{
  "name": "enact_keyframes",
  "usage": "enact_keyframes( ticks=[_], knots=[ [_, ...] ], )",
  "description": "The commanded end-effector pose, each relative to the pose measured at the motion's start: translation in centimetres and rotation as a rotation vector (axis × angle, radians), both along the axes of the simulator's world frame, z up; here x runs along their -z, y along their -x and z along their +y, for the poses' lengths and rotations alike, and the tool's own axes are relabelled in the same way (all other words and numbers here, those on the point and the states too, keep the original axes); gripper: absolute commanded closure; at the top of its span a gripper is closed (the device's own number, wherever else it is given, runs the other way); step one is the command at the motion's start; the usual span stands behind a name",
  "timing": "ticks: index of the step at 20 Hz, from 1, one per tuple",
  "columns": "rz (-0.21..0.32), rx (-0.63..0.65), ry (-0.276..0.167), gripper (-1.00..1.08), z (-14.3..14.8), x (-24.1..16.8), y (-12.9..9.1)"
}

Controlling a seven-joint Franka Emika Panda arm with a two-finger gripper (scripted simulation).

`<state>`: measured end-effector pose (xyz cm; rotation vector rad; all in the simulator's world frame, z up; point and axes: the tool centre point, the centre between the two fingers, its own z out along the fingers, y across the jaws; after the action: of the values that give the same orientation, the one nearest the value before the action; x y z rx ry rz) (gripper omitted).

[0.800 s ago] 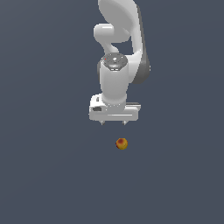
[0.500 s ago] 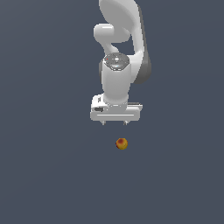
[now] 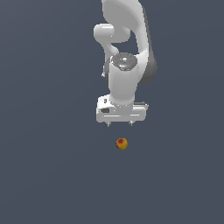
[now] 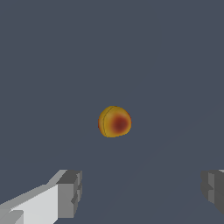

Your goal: Pick up the object and move it to a goal position.

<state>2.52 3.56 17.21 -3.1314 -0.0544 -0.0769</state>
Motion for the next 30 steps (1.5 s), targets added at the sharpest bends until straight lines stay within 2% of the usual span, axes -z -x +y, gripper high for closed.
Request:
enact_keyframes(
  ticks=[1,13,30],
  knots=[
    [0.001,0.008,0.0,-0.92,0.0,0.1,0.0],
    [0.01,0.167,-0.011,-0.92,0.2,1.1,-0.7],
    [0.036,0.614,-0.027,-0.92,0.9,4.3,-2.3]
  ],
)
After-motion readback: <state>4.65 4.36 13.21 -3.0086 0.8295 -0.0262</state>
